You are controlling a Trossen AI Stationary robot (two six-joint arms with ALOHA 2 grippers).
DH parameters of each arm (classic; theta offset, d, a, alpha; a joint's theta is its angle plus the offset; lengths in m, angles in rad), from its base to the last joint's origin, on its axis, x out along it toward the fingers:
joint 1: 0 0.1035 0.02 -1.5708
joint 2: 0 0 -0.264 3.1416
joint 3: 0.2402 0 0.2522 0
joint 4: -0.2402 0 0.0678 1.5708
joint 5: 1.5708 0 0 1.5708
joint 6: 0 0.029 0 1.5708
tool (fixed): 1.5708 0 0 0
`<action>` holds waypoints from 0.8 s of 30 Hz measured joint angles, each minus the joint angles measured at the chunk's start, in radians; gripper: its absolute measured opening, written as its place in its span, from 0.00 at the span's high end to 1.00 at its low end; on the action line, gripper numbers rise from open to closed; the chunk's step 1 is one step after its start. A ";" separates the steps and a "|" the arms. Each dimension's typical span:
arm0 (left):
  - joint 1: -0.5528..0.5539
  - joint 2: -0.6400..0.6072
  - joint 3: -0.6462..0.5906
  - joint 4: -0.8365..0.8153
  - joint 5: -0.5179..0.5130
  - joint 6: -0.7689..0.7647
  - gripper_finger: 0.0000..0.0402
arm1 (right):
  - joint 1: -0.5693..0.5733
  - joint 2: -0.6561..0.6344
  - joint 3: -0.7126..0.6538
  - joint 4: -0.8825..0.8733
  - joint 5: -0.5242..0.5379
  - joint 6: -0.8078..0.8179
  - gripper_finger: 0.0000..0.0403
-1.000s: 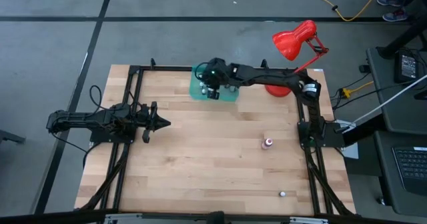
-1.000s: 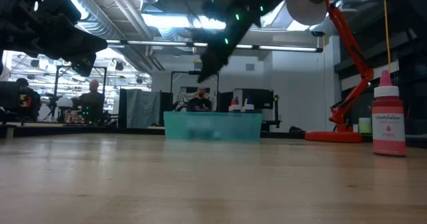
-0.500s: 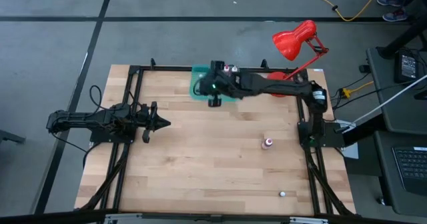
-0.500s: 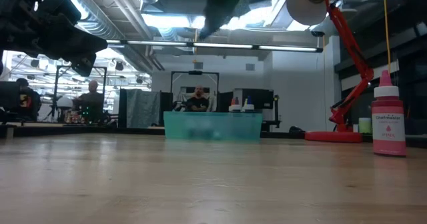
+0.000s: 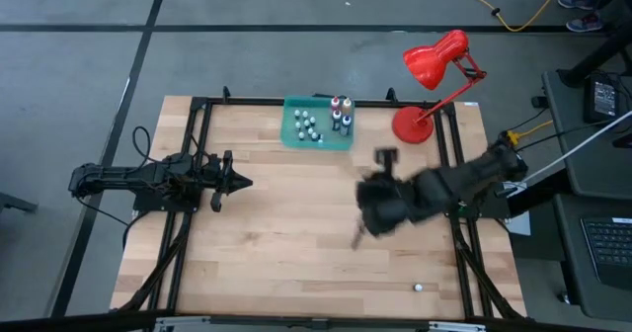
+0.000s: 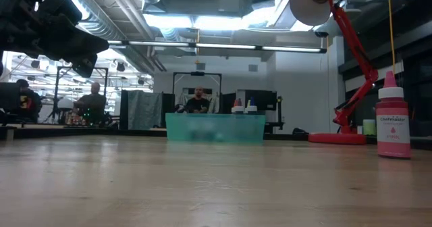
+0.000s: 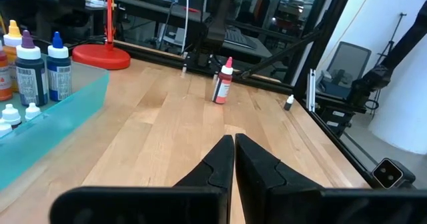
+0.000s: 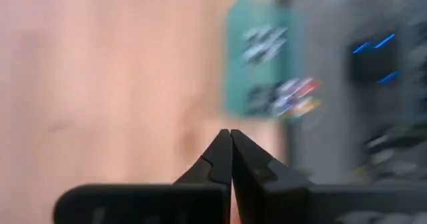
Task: Pick & Place food coloring
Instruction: Put the black food coloring bottle into the bin
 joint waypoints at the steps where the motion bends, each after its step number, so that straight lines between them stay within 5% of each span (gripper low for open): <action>1: 0.000 0.000 0.000 0.000 0.000 0.000 0.97 | 0.038 0.000 0.000 -0.041 -0.041 0.102 0.98; 13: 0.000 0.000 0.000 0.000 -0.001 0.000 0.97 | 0.425 0.002 -0.208 0.005 -0.458 0.783 0.99; 24: 0.000 0.000 0.000 0.000 -0.001 0.000 0.98 | 0.701 0.002 -0.468 0.270 -0.495 1.339 0.78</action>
